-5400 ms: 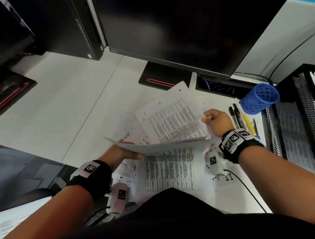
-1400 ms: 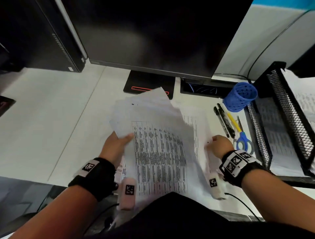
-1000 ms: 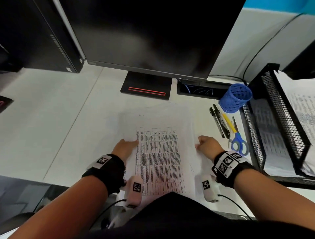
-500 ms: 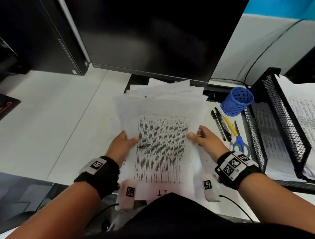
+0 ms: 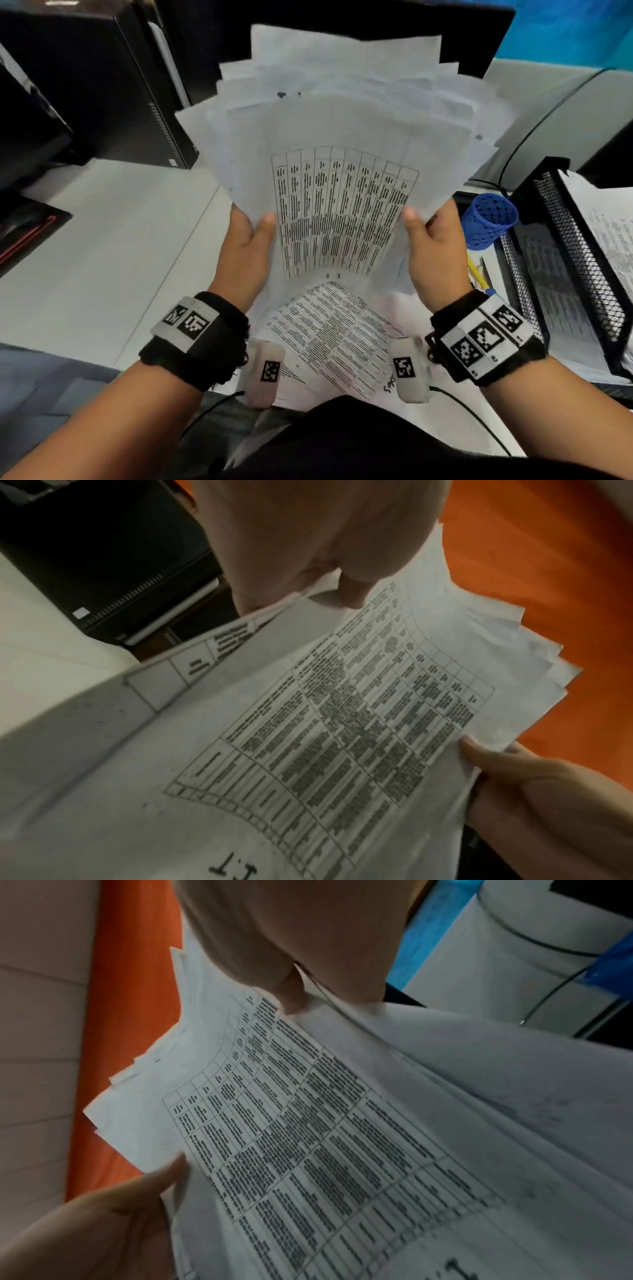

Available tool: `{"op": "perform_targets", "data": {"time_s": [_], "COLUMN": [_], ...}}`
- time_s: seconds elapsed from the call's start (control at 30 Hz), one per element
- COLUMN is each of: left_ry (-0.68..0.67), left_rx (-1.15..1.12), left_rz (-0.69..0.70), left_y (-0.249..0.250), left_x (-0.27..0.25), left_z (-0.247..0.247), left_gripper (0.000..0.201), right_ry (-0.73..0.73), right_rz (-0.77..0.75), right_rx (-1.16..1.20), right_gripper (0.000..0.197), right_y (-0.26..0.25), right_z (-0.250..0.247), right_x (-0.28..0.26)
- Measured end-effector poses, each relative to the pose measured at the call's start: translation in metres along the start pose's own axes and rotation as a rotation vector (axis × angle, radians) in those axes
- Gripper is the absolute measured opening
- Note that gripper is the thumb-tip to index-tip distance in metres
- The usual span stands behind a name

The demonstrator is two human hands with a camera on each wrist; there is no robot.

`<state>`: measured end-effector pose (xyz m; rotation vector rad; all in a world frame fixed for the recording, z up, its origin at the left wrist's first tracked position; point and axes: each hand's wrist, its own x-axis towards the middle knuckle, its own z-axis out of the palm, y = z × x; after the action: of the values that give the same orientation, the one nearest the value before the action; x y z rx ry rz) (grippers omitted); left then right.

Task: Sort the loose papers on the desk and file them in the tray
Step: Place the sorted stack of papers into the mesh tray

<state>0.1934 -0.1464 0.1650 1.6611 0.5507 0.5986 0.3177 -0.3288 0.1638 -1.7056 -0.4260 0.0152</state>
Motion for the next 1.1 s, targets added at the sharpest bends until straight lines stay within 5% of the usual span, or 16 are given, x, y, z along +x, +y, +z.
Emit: {"op": "perform_targets", "data": {"time_s": [0.2, 0.5, 0.67, 0.77, 0.93, 1.1], "left_ry": [-0.041, -0.11, -0.082, -0.025, -0.025, -0.03], "left_rx": [-0.007, -0.036, -0.058, -0.082, -0.096, -0.11], "left_rz": [0.046, 0.035, -0.019, -0.054, -0.08, -0.101], "left_y": [-0.004, 0.0, -0.012, -0.018, -0.026, -0.032], "left_x": [-0.007, 0.007, 0.007, 0.009, 0.014, 0.017], "left_z": [-0.007, -0.006, -0.01, -0.012, -0.012, -0.008], "left_gripper": [0.054, 0.056, 0.068, 0.054, 0.041, 0.05], "right_ry": [-0.068, 0.158, 0.049, 0.124, 0.167, -0.048], "right_rz": [0.009, -0.226, -0.164, -0.171, -0.214, -0.375], "right_rx": [0.04, 0.06, 0.001, 0.034, 0.072, -0.368], "right_gripper": [0.059, 0.054, 0.008, 0.018, 0.003, 0.052], "right_y": [-0.006, -0.059, -0.067, -0.065, -0.06, -0.061], "right_z": [0.003, 0.011, 0.02, 0.021, 0.019, 0.019], "right_x": [-0.013, 0.018, 0.039, 0.044, 0.044, 0.037]}}
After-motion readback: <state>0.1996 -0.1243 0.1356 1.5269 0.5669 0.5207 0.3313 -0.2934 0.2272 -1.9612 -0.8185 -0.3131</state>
